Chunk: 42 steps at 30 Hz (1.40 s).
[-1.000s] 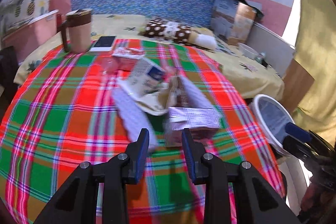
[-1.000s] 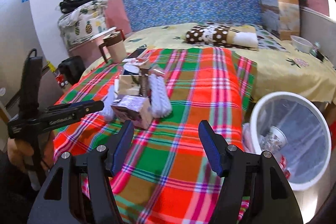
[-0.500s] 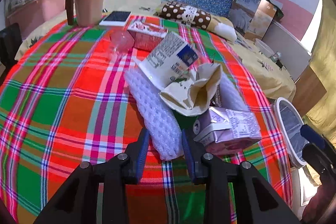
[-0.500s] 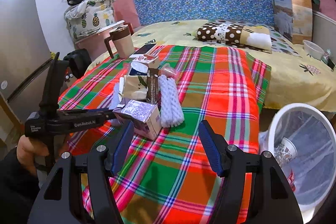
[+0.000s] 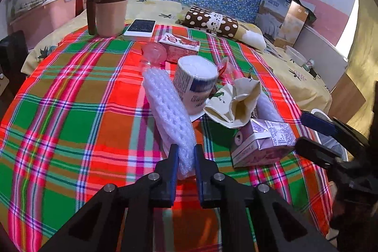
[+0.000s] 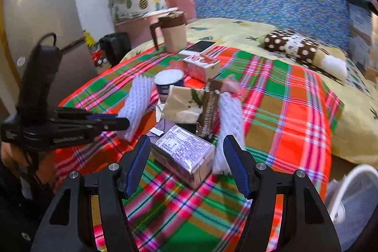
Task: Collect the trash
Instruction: 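Grasp the purple-white milk carton with the right tool while the left tool grasps a white foam net, then carry the milk carton and foam net together over the white bin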
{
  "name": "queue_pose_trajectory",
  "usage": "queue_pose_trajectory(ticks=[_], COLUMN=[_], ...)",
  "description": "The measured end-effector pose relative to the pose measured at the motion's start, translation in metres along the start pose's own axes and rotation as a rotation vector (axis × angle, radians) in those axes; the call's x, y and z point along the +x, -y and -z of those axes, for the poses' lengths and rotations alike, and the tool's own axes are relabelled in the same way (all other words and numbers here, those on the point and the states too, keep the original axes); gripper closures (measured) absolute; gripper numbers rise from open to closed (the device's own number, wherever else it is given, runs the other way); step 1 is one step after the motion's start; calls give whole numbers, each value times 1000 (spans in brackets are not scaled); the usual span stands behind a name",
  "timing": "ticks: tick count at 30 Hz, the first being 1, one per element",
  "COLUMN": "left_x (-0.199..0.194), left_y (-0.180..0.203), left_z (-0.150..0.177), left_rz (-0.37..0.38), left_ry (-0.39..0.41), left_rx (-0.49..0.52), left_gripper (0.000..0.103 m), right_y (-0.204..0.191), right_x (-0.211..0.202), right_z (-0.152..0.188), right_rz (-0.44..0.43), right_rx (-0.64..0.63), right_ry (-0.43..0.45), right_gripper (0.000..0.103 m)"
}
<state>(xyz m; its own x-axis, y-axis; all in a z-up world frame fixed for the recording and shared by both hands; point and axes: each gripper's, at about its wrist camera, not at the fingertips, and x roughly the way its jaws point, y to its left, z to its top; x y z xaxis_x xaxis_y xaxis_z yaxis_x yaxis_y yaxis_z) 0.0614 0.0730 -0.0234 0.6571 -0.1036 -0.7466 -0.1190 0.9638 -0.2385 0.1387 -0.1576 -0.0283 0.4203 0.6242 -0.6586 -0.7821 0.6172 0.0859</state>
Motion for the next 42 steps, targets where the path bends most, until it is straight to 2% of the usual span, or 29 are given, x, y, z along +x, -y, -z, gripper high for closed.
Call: queue_pose_trajectory(ticks=[7,8,9,10,15,27,42], left_x=[-5,-5,-6,-7,-10,-28,-37], left_y=[-4,-4,-4,-4,-5,24,93], left_z=[5,5,5,4,6,16,22], left_rz=[19,22,26,29,36,82,190], left_ry=[-6,-6,-5,-4,1,24,25], left_rx=[11,13,15,17,18,63,189], left_gripper=[90,90,90,90,90,90,90], right_y=[-7,-9,-11,-12,-21,-10,20], right_x=[10,7,5,5,-2,-46,-85], right_z=[3,4,4,4,6,21,46], right_rz=[-49,-58,-62,-58,-30,107,287], right_rx=[-29,-23,-19,-14,-4,152,294], right_ry=[-69,-63,-58,-56,-34,63,119], right_gripper=[38,41,54,57,58,58,58])
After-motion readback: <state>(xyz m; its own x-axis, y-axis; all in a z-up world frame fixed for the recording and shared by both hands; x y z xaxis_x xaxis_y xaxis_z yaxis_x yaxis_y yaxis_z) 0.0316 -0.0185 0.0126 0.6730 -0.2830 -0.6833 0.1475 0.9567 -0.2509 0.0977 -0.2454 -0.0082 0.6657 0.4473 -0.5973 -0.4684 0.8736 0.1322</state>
